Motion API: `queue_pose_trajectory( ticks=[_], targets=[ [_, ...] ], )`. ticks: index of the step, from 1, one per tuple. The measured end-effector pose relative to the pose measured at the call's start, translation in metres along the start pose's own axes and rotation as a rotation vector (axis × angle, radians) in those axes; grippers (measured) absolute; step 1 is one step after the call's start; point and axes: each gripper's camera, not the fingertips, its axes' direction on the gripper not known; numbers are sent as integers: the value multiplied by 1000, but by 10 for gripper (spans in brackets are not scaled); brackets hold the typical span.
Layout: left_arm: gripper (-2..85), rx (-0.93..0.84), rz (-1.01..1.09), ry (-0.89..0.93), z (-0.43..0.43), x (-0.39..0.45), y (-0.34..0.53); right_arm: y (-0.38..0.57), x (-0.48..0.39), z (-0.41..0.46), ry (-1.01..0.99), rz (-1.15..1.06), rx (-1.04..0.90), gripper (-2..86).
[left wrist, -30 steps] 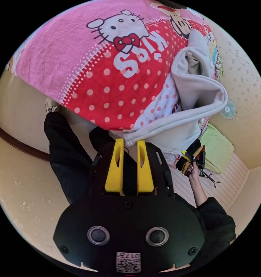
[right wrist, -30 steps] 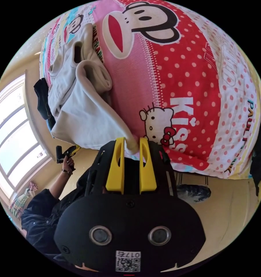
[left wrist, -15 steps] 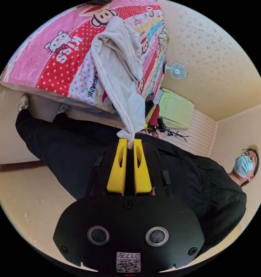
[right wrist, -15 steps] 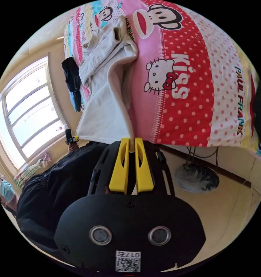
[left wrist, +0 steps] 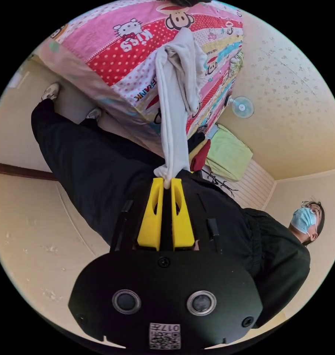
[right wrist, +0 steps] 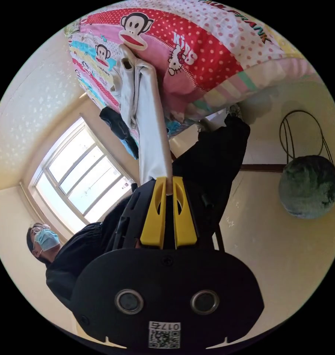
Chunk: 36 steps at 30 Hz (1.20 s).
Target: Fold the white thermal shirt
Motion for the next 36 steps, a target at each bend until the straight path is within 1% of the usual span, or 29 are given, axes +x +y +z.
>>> queue_pose_trajectory(
  ticks=[2, 4, 9, 11, 12, 14, 15, 16, 17, 19, 20, 22, 23, 24, 25, 26, 27, 29, 31, 32, 35, 36],
  targets=[
    [41, 42, -19, 63, -4, -2, -10, -9, -5, -3, -40, -15, 17, 28],
    [41, 42, 30, 72, -6, 13, -32, -29, -24, -6, -47, -70, 15, 27],
    [43, 33, 236, -20, -20, 91, -132, -123, -133, -10, 107, -287, 11, 31],
    [44, 57, 323, -90, -32, 136, -184, -160, -168, -12, 122, -334, 26, 34],
    [44, 70, 336, -102, -35, 145, -196, -185, -190, -14, 122, -355, 40, 38],
    [55, 153, 350, -119, -49, 172, -247, -219, -217, -18, 109, -374, 84, 46],
    [60, 183, 355, -107, -52, 177, -259, -239, -232, -21, 94, -382, 122, 53],
    [80, 250, 403, -56, -60, 183, -279, -248, -238, -22, 83, -380, 145, 64],
    [108, 300, 403, -7, -65, 183, -296, -261, -244, -25, 52, -363, 204, 85],
    [150, 339, 335, 38, -66, 171, -316, -270, -245, -25, 11, -327, 293, 111],
    [152, 349, 302, 47, -62, 162, -323, -273, -241, -21, -8, -306, 330, 119],
    [148, 334, 278, 15, -48, 149, -325, -276, -230, -7, -23, -305, 317, 127],
    [146, 309, 268, -51, -34, 140, -323, -277, -221, 6, 5, -301, 286, 132],
    [147, 297, 259, -99, -26, 135, -321, -276, -210, 19, 76, -284, 268, 137],
    [151, 278, 236, -198, -10, 125, -316, -274, -204, 25, 121, -274, 266, 140],
    [157, 262, 210, -281, 7, 115, -311, -269, -192, 37, 214, -251, 274, 147],
    [156, 253, 198, -310, 16, 110, -309, -264, -182, 45, 290, -239, 299, 150],
    [141, 199, 187, -353, 46, 93, -308, -259, -169, 54, 353, -233, 346, 153],
    [118, 219, 176, -367, 55, 88, -307, -260, -161, 60, 351, -234, 381, 148],
    [100, 243, 148, -366, 54, 87, -307, -266, -158, 66, 329, -234, 368, 131],
    [46, 233, 150, -345, 45, 88, -304, -290, -161, 89, 317, -230, 202, 55],
    [42, 240, 156, -347, 41, 89, -300, -292, -173, 93, 353, -256, 198, 48]
  ],
)
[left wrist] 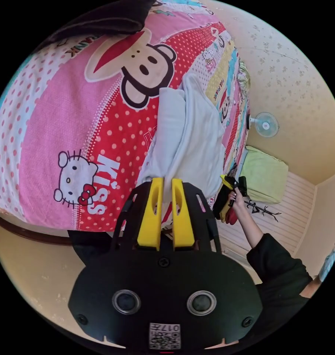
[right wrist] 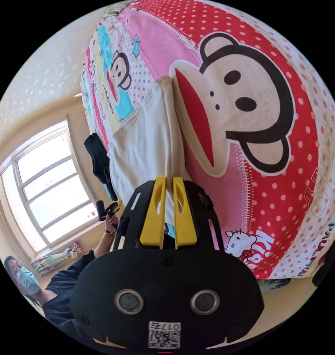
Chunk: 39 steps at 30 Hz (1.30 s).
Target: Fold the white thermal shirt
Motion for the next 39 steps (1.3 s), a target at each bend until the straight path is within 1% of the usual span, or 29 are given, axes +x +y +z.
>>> queue_pose_trajectory(
  ticks=[1, 2, 4, 6, 7, 8, 9, 10, 12, 13, 15, 16, 17, 19, 20, 22, 23, 24, 25, 26, 28, 30, 33, 35, 36, 38, 39],
  targets=[
    [33, 29, 15, 16, -9, -2, 7, -1, -7, -1, 34, -20, 7, 44],
    [32, 44, 17, 36, -15, -5, 13, -1, -21, -3, 109, -62, 21, 40],
    [35, 41, 11, 77, -14, -11, 17, 0, -33, 1, 198, -85, 17, 35],
    [42, 48, -16, 107, -11, -20, 19, -1, -30, 9, 292, 9, -21, 28],
    [62, 71, -23, 110, -13, -25, 21, -1, -30, 8, 318, 37, -10, 27],
    [97, 109, -25, 137, -17, -31, 24, 4, -38, 4, 359, 55, 50, 24],
    [123, 132, -28, 164, -19, -35, 25, 11, -56, 1, 388, 9, 135, 20],
    [175, 165, -53, 212, -22, -43, 29, 14, -67, 2, 393, -30, 168, 18],
    [183, 181, -93, 227, -22, -53, 31, 26, -115, 19, 383, -195, 230, 12],
    [184, 163, -97, 234, -18, -58, 30, 28, -126, 26, 379, -228, 231, 11],
    [181, 98, -99, 269, -4, -65, 24, 32, -168, 70, 368, -333, 183, 8],
    [173, 63, -91, 307, 4, -68, 19, 31, -177, 82, 373, -345, 160, 8],
    [161, 51, -100, 322, 9, -72, 16, 30, -192, 107, 393, -360, 121, 7],
    [160, 79, -137, 324, 11, -79, 13, 31, -211, 146, 435, -392, 108, 6],
    [163, 103, -164, 347, 11, -85, 12, 31, -217, 175, 471, -414, 95, 6],
    [162, 146, -218, 399, 9, -95, 13, 24, -210, 232, 591, -396, -36, 6],
    [153, 162, -255, 434, 9, -101, 14, 22, -199, 266, 708, -393, -82, 6],
    [144, 163, -275, 449, 9, -104, 14, 34, -200, 275, 770, -463, 24, 5],
    [112, 152, -294, 493, 11, -109, 13, 38, -201, 277, 790, -486, 57, 5],
    [66, 143, -262, 584, 13, -110, 11, 37, -203, 280, 813, -484, 46, 5],
    [64, 100, -214, 675, 15, -106, 5, 27, -208, 278, 825, -480, -22, 5],
    [59, 57, -149, 686, 8, -93, 0, 15, -206, 266, 776, -448, -117, 5],
    [53, -25, 3, 605, -7, -49, -9, 13, -182, 231, 654, -365, -99, 5],
    [52, -104, 170, 474, -10, 9, -15, 19, -159, 203, 567, -284, -40, 5],
    [51, -127, 214, 437, -8, 25, -16, 27, -141, 184, 517, -232, 2, 5],
    [50, -241, 379, 305, 15, 94, -16, 41, -114, 159, 464, -161, 59, 5],
    [50, -274, 419, 272, 25, 111, -14, 50, -94, 144, 483, -99, 84, 5]
  ],
)
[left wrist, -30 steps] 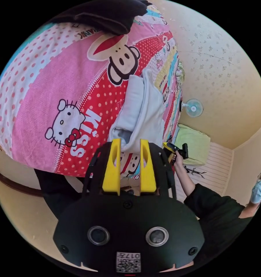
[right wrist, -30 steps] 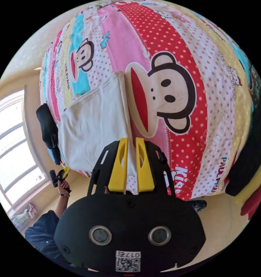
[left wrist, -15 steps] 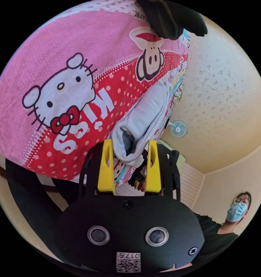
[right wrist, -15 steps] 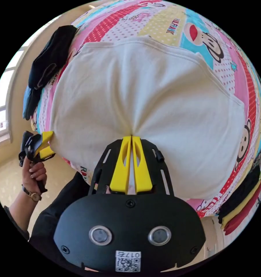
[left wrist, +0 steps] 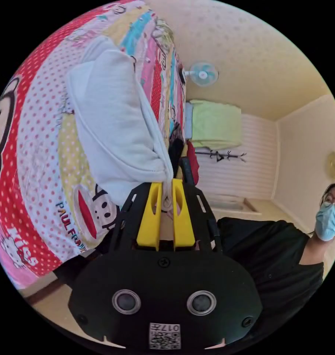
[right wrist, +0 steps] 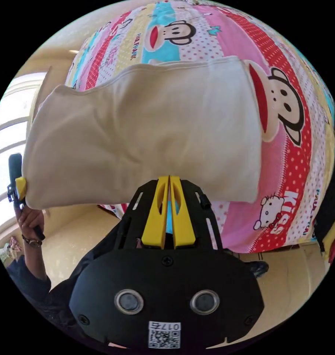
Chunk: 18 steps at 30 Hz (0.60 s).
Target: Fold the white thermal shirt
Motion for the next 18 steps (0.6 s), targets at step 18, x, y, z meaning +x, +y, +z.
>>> queue_pose_trajectory(
  ticks=[18],
  targets=[
    [6, -203, -46, 80, 204, -19, -37, 51, 137, -125, -155, 121, 476, 6]
  ],
)
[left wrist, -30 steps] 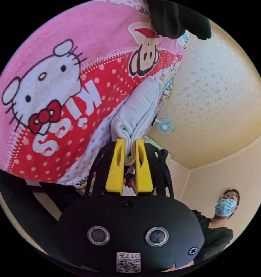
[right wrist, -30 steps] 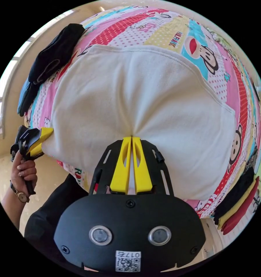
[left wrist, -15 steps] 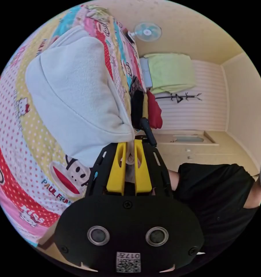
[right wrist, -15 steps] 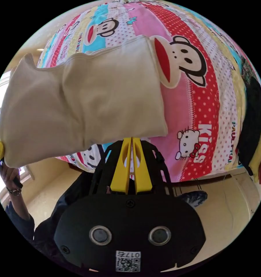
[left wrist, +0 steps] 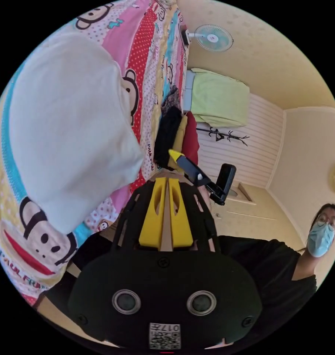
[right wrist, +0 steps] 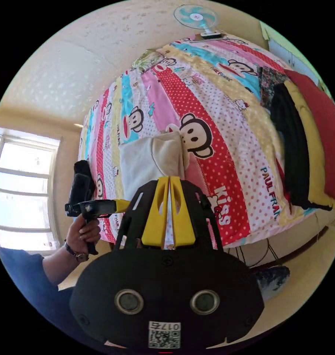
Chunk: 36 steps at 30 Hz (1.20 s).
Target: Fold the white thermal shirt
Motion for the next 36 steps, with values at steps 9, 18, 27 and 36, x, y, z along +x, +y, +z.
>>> queue_pose_trajectory(
  ticks=[9, 18, 27, 36],
  targets=[
    [195, 323, -229, -295, -95, -68, 56, -35, 12, 157, 662, -450, -541, 6],
    [164, 218, -309, -130, -39, -122, 16, -55, 87, 96, 396, -188, -398, 18],
    [156, 156, -381, -66, -63, -133, 9, 39, 247, 72, -681, 539, -385, 142],
    [225, 170, -185, -150, -84, -133, 28, 79, 299, 115, -1203, 829, -359, 180]
  ],
)
